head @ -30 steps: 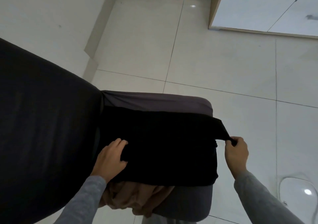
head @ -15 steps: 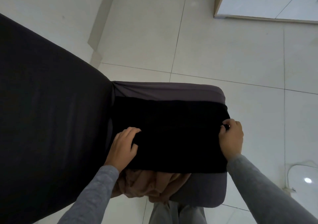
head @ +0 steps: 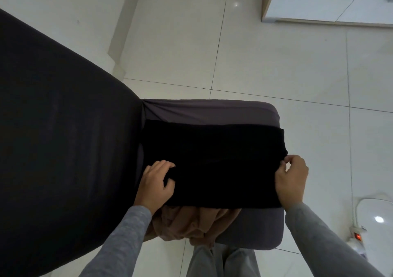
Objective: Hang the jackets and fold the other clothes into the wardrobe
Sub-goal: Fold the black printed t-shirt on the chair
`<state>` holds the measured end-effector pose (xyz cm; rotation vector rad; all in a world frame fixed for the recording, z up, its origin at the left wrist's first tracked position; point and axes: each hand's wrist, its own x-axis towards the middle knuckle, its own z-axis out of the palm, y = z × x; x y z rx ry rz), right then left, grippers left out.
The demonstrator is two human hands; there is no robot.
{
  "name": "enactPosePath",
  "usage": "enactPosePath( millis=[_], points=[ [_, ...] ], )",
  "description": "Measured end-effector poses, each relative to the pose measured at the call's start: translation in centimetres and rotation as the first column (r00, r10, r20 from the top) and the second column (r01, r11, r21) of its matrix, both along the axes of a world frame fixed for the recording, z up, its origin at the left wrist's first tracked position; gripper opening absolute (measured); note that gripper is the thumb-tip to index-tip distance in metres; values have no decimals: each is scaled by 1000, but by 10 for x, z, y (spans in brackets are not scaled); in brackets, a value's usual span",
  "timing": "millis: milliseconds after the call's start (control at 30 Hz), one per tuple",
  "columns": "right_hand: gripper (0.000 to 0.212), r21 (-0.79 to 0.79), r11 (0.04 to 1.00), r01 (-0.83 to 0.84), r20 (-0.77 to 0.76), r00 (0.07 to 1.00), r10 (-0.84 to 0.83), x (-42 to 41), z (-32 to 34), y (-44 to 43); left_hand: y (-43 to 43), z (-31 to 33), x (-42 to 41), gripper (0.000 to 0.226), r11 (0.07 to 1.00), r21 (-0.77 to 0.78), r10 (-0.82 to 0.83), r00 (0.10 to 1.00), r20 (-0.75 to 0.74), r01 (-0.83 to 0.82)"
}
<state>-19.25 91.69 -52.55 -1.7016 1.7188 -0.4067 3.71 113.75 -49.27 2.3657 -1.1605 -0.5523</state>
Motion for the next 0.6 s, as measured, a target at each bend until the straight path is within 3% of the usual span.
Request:
enactPosePath(
  millis=[133, 233, 367, 467, 533, 600],
  points=[
    [34, -82, 973, -215, -12, 977, 214, 16, 10, 25, 17, -4, 1, 43, 997, 72, 13, 990, -143, -2],
    [41, -151, 877, -456, 49, 883, 467, 40, 18, 48, 26, -4, 2, 31, 996, 40, 83, 976, -203, -76],
    [56, -201, 525, -827, 36, 530, 847, 73, 20, 71, 32, 0, -1, 25, 996, -3, 81, 961, -264, -84],
    [55, -184, 299, -936, -123, 324, 938, 90, 13, 85, 40, 4, -1, 28, 990, 21, 139, 929, -344, -140],
    [43, -144, 292, -945, -132, 311, 941, 94, 8, 92, 44, 6, 0, 29, 987, 20, 155, 914, -374, -159],
    [32, -86, 415, -906, 3, 416, 909, 95, 6, 94, 44, 7, -1, 33, 988, 16, 146, 912, -384, -151]
  ],
)
